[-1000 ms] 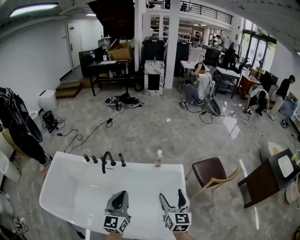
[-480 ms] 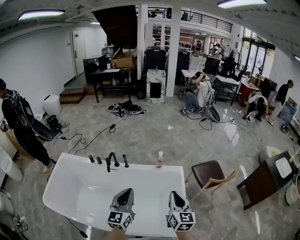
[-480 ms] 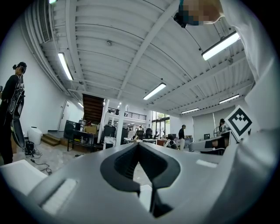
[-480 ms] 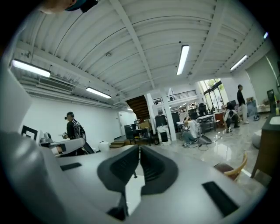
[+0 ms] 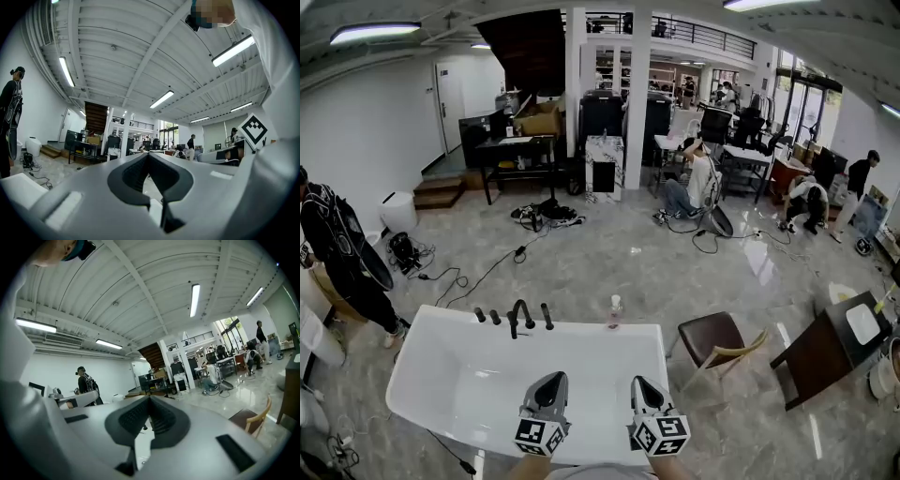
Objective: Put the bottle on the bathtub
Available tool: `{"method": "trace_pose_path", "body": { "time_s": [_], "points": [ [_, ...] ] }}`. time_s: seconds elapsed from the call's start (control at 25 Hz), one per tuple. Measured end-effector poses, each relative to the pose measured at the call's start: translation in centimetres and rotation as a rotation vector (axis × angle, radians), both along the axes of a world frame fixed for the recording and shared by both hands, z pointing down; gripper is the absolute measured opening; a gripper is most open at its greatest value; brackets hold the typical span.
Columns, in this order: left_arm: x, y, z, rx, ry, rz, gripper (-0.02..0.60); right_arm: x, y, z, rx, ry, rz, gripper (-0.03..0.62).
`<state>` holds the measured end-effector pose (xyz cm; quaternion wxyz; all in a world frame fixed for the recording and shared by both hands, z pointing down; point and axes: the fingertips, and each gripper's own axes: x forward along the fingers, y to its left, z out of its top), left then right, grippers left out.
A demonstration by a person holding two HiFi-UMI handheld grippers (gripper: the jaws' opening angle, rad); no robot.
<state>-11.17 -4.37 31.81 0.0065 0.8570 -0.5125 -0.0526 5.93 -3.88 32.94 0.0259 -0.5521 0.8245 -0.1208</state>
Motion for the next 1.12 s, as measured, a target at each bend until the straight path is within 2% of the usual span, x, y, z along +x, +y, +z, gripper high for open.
{"method": "trace_pose_path", "body": {
  "time_s": [0.44, 1.12],
  "points": [
    [1.4, 0.6, -0.5, 0.011, -0.006, 0.028, 0.009, 0.0, 0.9, -0.2, 0.008, 0.013, -0.006, 0.006],
    [1.3, 0.6, -0.1, 0.002, -0.009, 0.035, 0.009, -0.3, 1.1, 0.5, -0.001, 0.012, 0.004, 0.006]
  ]
}}
